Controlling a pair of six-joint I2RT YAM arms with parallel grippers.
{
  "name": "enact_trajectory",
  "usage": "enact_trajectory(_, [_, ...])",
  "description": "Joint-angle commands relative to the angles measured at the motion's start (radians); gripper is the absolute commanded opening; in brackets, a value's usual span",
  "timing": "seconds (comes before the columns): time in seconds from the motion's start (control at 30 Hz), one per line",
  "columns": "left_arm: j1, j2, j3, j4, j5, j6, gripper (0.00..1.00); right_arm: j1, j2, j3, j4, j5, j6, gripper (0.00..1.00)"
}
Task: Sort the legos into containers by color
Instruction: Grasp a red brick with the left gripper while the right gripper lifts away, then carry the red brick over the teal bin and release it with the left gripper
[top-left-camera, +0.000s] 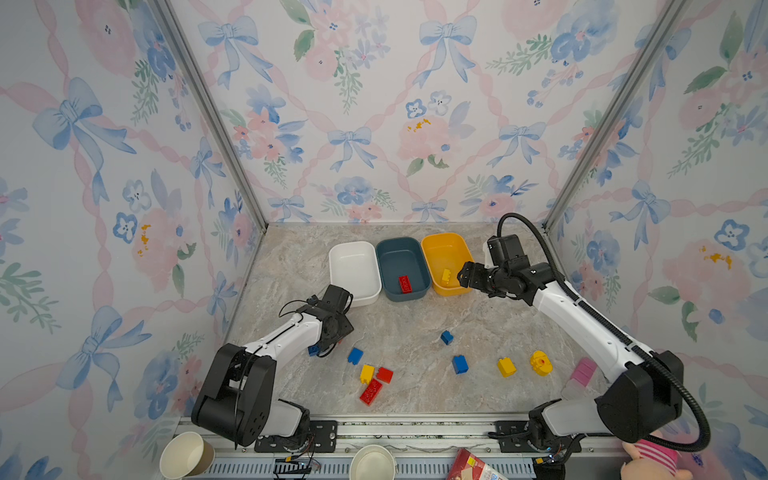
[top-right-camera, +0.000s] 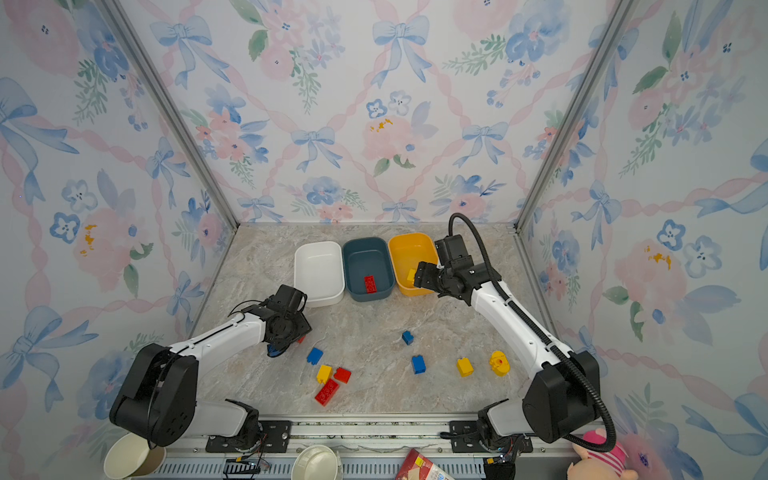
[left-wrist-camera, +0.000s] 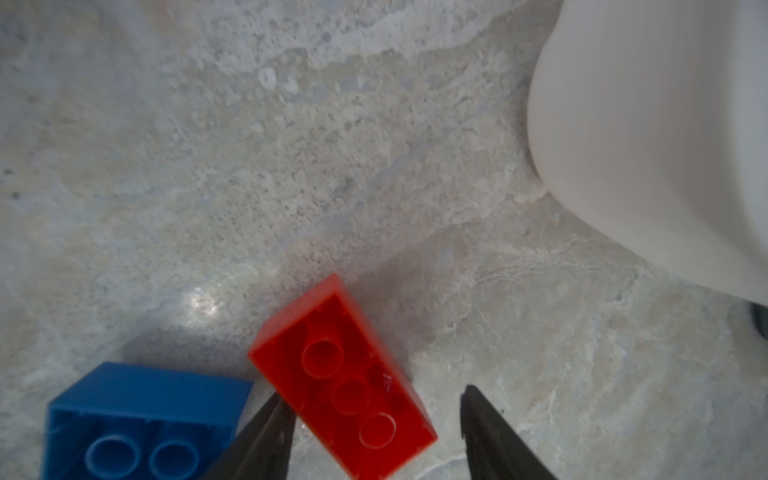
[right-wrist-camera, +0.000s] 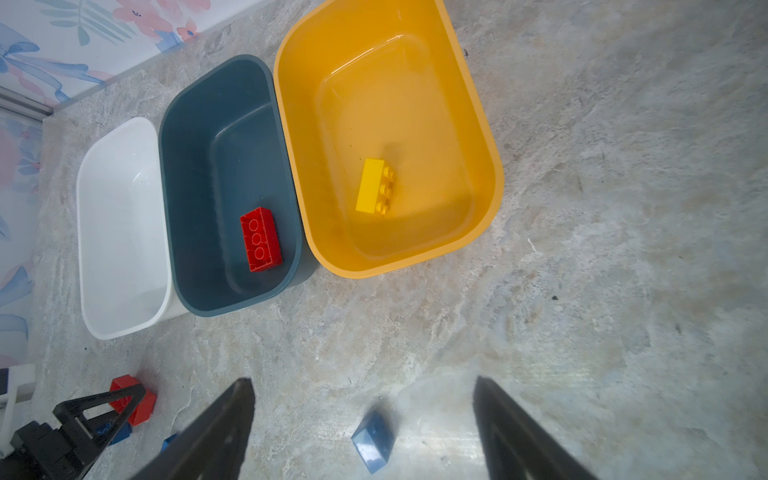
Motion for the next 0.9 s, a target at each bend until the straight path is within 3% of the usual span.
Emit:
enact_trajectory(0.0, [-0.003, 0.023, 0.007, 0.016, -0.007, -0.013, 0.63, -0.006, 0.001, -0.016, -0.014, 0.005, -0.012, 0.86])
enact_trajectory(0.43, [-0.003, 0.009, -0.015, 0.023, -0.005, -0.013, 0.42, -0.008, -0.004, -0.024, -0.012, 0.007, -0.007, 0.85])
enact_trajectory(0.7, [-0.006, -0.086, -0.068, 0.02, 0.007, -0.027, 0.27, -0.008, -0.008, -0.022, -0.015, 0.005, -0.005, 0.85])
enact_trajectory(0.87, [-0.041, -0.187, -0.069, 0.019, -0.041, -0.026, 0.22, -0.008, -0.017, -0.02, -0.021, 0.005, -0.004, 0.85])
